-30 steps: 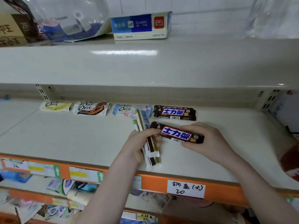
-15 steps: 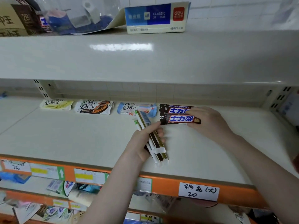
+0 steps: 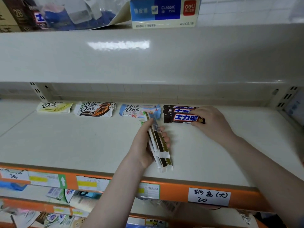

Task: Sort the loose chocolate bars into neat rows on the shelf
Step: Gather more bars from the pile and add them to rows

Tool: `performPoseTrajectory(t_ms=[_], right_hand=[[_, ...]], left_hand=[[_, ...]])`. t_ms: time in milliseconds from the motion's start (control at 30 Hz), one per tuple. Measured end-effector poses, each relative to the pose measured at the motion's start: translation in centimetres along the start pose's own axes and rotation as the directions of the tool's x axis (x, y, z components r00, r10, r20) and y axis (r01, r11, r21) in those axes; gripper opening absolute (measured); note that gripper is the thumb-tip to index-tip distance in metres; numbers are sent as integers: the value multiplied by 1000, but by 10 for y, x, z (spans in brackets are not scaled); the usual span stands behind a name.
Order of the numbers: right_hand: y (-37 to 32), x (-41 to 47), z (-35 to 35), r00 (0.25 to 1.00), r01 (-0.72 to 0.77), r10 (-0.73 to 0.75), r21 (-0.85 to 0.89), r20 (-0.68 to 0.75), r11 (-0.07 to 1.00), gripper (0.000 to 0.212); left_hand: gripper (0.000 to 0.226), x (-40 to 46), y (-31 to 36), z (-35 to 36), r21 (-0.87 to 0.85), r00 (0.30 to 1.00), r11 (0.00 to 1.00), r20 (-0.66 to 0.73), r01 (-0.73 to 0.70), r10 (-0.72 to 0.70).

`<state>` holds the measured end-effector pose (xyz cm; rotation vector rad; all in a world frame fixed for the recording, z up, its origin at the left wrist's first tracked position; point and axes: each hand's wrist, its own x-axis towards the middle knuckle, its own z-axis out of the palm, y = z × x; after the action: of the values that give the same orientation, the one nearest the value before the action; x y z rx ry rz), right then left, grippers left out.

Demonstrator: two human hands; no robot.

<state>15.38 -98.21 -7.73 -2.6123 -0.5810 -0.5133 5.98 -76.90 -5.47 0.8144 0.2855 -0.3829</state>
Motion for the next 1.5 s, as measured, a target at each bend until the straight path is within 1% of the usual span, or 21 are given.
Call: performPoseTrajectory(t_ms=[133,233,300,367,433,533,567,633,667,700,767,867,967,1033,1100,1200,1267,1367,1433,1500], right_hand=[[-3,0,-3,1000,2,-2,-8,-3,1000,34],[-10,-2,-11,999,-35,36,26,-39,999,32],[-17,-5,-19,996,-58,64,105,-55,993,29],[-28,-9,-28,995,-83,93,241,-31,967,26],[-37,-14,-34,993,-113,119,374,6,921,25],[-47,-19,-40,987,-155,149,518,54,841,22],[-49,-20,-42,986,-164,153,575,68,801,21],[-54,-24,-48,984,-172,150,658,90,733,22],[-56,-25,-51,984,-176,146,676,102,715,23],[-58,-27,-54,983,-180,141,690,113,701,24],[-61,-30,-60,981,-191,138,718,132,669,23],[-63,-32,-65,968,-249,188,759,169,601,16],[-62,-34,-67,938,-333,267,785,221,523,23],[-62,-36,-68,924,-359,297,809,239,466,27],[-59,-39,-68,921,-359,305,832,242,423,25],[-55,-43,-69,918,-351,320,857,235,378,24],[-53,-45,-70,920,-333,329,864,211,377,23],[-51,-48,-70,924,-297,353,853,144,429,24],[-49,-49,-70,922,-289,371,840,114,459,24],[-48,-52,-69,916,-304,386,820,111,484,19]], left_hand=[[39,-1,1,-2,69,1000,998,18,1,-2],[39,-2,1,0,129,1000,992,29,-7,3],[42,-2,2,2,164,999,986,34,-3,-3],[47,-1,4,5,189,999,982,46,13,-22],[50,0,6,8,203,997,979,60,31,-45],[44,-1,7,16,276,996,961,81,10,-34],[38,-2,7,19,331,996,944,90,-8,-23],[16,-4,6,24,461,994,886,107,-53,4],[9,-5,5,27,522,993,850,114,-76,18],[6,-5,4,29,572,992,814,125,-102,37],[12,-4,2,33,622,985,769,159,-150,63],[21,-5,1,39,649,981,745,188,-157,44],[30,-5,-2,42,688,981,707,188,-167,48],[26,-5,-2,42,674,984,724,176,-147,35],[18,-7,-2,43,653,989,750,150,-106,10],[17,-8,-3,43,643,992,761,123,-85,6],[18,-9,-4,44,654,993,750,111,-95,29],[20,-9,-7,47,660,994,744,94,-101,52],[20,-8,-12,49,634,994,766,60,-105,86],[20,-5,-16,53,589,991,801,6,-110,132]])
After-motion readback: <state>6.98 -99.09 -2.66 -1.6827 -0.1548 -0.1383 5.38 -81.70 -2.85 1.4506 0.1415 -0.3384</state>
